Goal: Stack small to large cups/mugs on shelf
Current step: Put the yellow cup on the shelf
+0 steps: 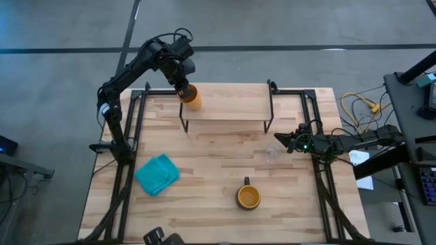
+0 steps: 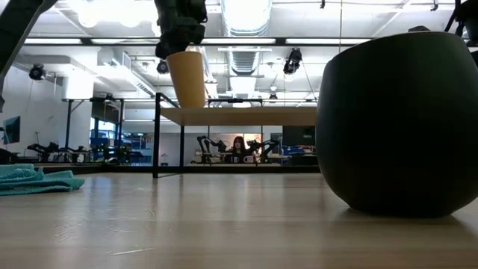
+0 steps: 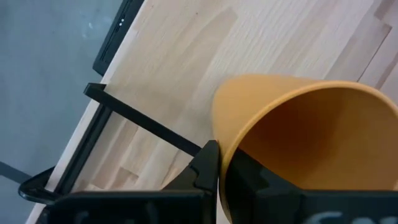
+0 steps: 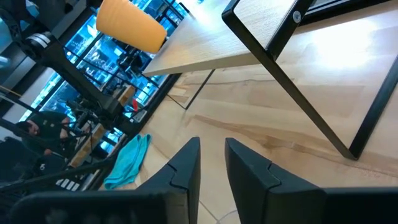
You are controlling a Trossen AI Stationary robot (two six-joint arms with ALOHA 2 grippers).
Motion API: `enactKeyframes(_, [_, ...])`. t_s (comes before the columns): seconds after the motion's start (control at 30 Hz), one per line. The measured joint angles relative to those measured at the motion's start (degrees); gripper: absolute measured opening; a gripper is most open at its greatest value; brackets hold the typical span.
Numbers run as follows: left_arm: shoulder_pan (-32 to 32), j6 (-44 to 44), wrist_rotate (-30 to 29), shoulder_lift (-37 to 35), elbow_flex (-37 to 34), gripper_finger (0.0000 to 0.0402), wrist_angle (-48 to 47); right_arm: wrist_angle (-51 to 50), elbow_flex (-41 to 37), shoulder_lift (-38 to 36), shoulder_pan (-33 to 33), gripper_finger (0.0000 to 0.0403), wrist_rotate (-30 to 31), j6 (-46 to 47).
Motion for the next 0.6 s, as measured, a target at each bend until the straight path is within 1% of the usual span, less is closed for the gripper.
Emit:
enactKeyframes(0.3, [0.0,7.0,-0.1,0.0,-0.2,0.0,0.0,0.0,0.0,0.0,0.0,0.0069,0.0,0.0])
enactKeyframes(0.6, [0.0,8.5,-0.2,0.0,-0.2,0.0,0.0,0.0,0.0,0.0,0.0,0.0071,0.0,0.0])
